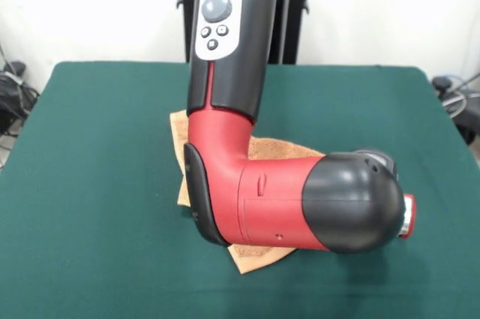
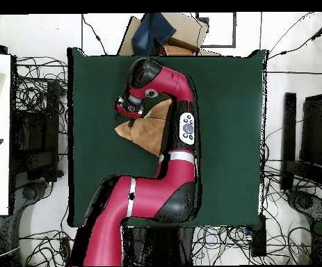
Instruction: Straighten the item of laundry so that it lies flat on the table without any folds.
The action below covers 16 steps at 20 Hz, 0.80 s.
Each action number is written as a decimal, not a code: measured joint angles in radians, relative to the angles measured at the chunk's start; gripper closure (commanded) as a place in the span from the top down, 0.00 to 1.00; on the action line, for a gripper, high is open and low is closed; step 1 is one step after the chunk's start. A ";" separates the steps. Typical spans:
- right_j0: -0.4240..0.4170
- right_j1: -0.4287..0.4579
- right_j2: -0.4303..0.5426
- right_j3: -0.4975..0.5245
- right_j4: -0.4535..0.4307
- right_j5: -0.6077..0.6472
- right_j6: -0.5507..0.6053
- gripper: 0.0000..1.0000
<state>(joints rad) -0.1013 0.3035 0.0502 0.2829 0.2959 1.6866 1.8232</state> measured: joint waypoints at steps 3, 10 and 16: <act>0.020 0.008 -0.015 -0.038 -0.030 0.011 0.019 1.00; 0.085 0.012 -0.059 -0.114 -0.144 0.022 0.124 1.00; 0.116 0.035 -0.063 -0.200 -0.204 0.048 0.137 1.00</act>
<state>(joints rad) 0.0144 0.3383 -0.0130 0.0830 0.0918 1.7349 1.9606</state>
